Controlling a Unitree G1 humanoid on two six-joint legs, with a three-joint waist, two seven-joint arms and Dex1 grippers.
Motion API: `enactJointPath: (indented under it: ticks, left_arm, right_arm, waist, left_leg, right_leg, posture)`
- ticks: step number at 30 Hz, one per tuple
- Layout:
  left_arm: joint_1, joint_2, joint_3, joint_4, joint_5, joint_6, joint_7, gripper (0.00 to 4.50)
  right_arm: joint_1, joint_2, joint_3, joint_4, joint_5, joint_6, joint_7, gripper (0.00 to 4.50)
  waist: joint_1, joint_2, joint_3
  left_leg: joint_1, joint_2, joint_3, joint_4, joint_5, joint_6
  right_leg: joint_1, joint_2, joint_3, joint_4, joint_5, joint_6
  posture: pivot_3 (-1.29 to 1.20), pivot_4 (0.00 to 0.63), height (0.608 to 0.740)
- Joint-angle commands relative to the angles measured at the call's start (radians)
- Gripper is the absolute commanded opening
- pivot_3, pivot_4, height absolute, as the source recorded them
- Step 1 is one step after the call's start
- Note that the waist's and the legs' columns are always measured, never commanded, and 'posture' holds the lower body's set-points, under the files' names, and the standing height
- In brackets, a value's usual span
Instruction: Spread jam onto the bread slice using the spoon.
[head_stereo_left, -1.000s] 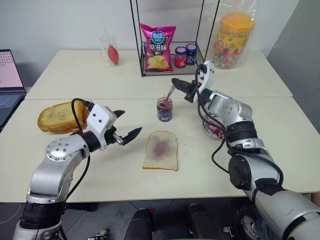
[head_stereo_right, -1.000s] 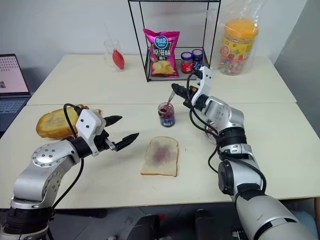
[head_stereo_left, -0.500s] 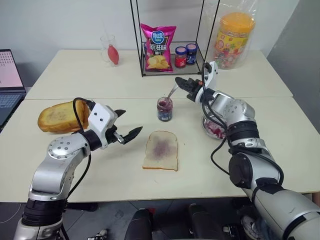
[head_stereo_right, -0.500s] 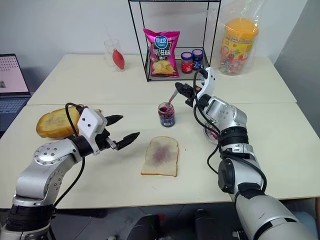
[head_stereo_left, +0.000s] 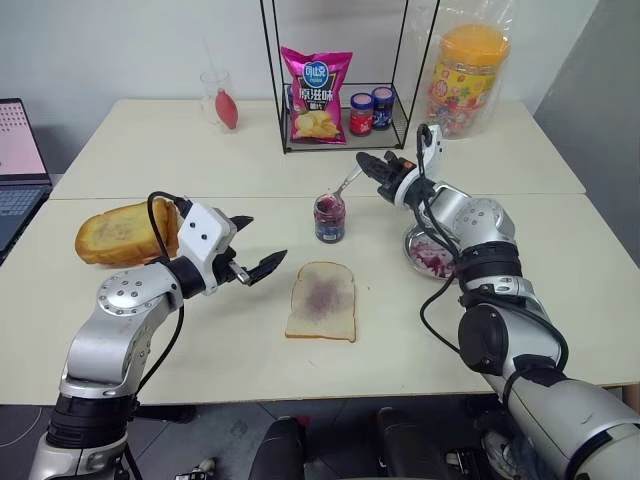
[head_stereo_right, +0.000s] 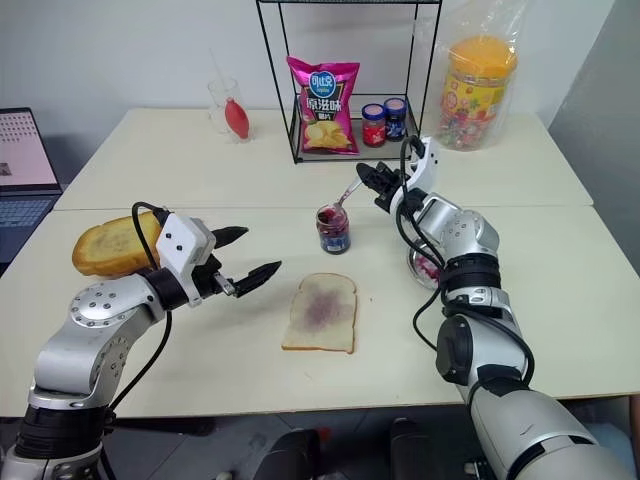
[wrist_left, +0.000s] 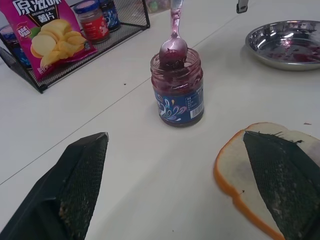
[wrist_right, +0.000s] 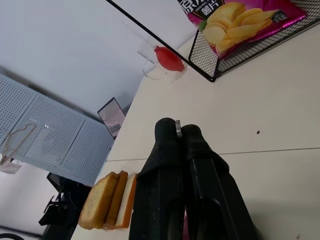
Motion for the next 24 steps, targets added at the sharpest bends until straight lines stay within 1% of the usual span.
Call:
enactJointPath:
  ticks: [1,13,24]
  left_arm:
    - [-0.02,-0.003,0.007,-0.018,-0.001,-0.021,0.0,4.5]
    - [-0.03,-0.006,0.004,-0.012,0.001,-0.022,-0.002,4.5]
    - [-0.031,-0.004,0.008,-0.01,-0.001,-0.023,-0.006,4.5]
  right_arm:
    - [-0.045,-0.009,-0.024,-0.016,0.036,-0.002,-0.008,0.02]
    - [-0.041,-0.011,-0.055,-0.006,0.068,0.005,-0.038,0.02]
    - [-0.041,-0.02,-0.08,-0.038,0.104,0.026,-0.057,0.02]
  waist:
    - [0.0,0.0,0.0]
    - [0.0,0.0,0.0]
    - [0.0,0.0,0.0]
  left_leg:
    - [0.0,0.0,0.0,0.0,0.0,0.0]
    - [0.0,0.0,0.0,0.0,0.0,0.0]
    - [0.0,0.0,0.0,0.0,0.0,0.0]
  right_leg:
    - [0.0,0.0,0.0,0.0,0.0,0.0]
    - [0.0,0.0,0.0,0.0,0.0,0.0]
    - [0.0,0.0,0.0,0.0,0.0,0.0]
  posture:
    - [0.0,0.15,0.74]
    - [0.0,0.15,0.74]
    - [0.0,0.15,0.74]
